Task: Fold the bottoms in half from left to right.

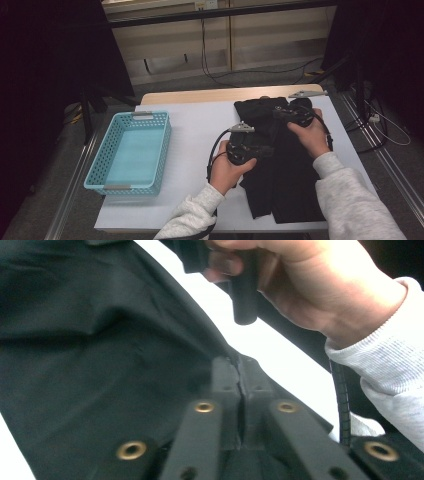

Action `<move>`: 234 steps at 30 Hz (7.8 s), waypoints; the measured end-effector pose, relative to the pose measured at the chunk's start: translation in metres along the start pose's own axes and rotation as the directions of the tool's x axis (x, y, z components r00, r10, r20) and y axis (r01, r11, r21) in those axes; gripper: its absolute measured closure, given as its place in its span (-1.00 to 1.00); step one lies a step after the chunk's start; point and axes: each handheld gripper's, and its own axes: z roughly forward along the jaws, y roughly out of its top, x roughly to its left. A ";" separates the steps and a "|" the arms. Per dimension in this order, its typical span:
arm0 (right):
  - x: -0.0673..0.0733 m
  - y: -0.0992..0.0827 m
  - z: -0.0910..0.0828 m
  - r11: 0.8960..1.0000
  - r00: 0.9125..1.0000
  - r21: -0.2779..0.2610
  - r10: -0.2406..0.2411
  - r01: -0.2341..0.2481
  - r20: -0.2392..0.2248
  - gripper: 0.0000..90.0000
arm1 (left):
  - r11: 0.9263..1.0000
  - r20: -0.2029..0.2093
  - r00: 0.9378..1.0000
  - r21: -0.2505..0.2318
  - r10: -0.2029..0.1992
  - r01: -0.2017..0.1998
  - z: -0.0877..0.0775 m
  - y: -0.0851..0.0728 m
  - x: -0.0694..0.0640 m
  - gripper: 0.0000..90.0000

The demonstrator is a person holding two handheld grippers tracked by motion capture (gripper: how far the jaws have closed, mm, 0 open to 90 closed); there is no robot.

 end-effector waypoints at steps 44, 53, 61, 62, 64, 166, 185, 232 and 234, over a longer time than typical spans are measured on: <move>0.022 -0.103 -0.037 0.981 0.993 0.158 -0.117 0.111 0.032 -0.05 | 0.997 -0.293 0.955 0.081 0.042 -0.019 -0.066 -0.047 0.099 -0.74; 0.035 -0.116 -0.045 0.976 0.993 0.181 -0.119 0.122 -0.023 0.03 | 0.996 -0.310 0.949 0.091 0.050 -0.023 -0.064 -0.048 0.101 -0.74; 0.044 -0.121 -0.039 0.961 0.986 0.221 -0.168 0.168 -0.019 0.13 | 0.994 -0.334 0.940 0.100 0.065 -0.033 -0.067 -0.049 0.106 -0.74; 0.043 -0.122 -0.038 0.960 0.985 0.223 -0.170 0.170 -0.019 0.16 | 0.994 -0.339 0.939 0.101 0.065 -0.033 -0.067 -0.050 0.106 -0.74; 0.042 -0.123 -0.037 0.961 0.987 0.223 -0.160 0.161 -0.023 0.20 | 0.993 -0.338 0.938 0.109 0.072 -0.037 -0.069 -0.050 0.107 -0.75; -0.014 -0.132 -0.099 0.986 0.989 0.152 -0.082 0.063 0.121 0.46 | 0.989 -0.342 0.934 0.139 0.104 -0.059 -0.064 -0.048 0.109 -0.75; -0.029 -0.134 -0.103 0.989 0.978 0.142 -0.073 0.046 0.196 0.54 | 0.989 -0.345 0.933 0.134 0.100 -0.056 -0.064 -0.048 0.109 -0.75; 0.079 -0.138 -0.060 0.957 0.961 0.230 -0.119 0.179 -0.249 0.97 | 0.988 -0.353 0.929 0.140 0.110 -0.064 -0.065 -0.047 0.108 -0.74; 0.084 -0.140 -0.061 0.953 0.955 0.238 -0.120 0.187 -0.272 0.97 | 0.988 -0.353 0.929 0.142 0.112 -0.065 -0.065 -0.047 0.108 -0.74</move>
